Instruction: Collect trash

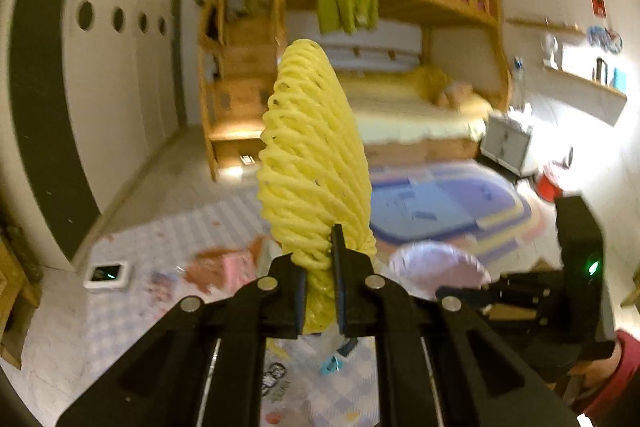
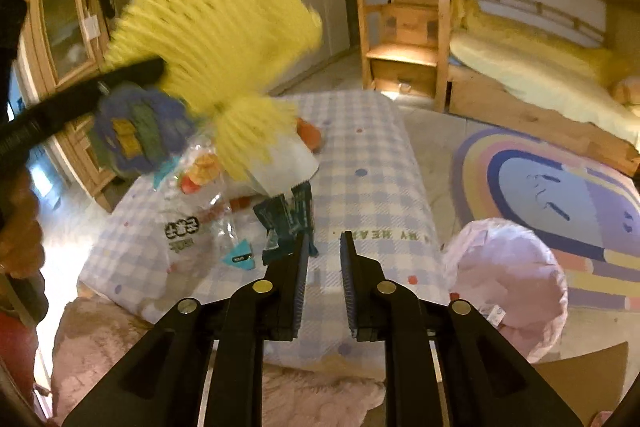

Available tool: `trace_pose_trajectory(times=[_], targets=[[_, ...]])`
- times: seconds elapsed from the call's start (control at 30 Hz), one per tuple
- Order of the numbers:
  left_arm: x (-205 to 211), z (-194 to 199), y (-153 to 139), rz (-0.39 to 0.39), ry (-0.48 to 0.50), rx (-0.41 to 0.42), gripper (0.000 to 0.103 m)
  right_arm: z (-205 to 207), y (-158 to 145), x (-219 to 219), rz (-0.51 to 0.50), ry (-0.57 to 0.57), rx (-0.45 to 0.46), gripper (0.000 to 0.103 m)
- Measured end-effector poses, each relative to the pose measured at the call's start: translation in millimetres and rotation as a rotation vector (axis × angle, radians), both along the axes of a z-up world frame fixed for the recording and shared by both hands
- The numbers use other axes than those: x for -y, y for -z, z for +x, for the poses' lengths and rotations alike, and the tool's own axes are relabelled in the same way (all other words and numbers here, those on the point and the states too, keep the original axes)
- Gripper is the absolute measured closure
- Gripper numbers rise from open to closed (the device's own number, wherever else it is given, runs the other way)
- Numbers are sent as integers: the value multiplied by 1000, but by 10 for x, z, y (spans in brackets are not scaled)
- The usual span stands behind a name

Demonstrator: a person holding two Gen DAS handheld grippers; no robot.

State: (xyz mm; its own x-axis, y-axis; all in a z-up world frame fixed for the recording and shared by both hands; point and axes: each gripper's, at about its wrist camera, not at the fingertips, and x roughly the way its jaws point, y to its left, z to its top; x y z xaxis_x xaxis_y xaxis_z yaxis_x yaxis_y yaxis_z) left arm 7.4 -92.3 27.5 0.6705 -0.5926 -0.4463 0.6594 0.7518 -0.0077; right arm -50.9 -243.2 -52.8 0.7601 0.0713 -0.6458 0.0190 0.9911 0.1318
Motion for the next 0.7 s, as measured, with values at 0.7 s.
trace_pose_trajectory(times=[0.7], targets=[[-1153,-2,591,87,-402,-77,94,446,340,-651,15,-187,-85,43]])
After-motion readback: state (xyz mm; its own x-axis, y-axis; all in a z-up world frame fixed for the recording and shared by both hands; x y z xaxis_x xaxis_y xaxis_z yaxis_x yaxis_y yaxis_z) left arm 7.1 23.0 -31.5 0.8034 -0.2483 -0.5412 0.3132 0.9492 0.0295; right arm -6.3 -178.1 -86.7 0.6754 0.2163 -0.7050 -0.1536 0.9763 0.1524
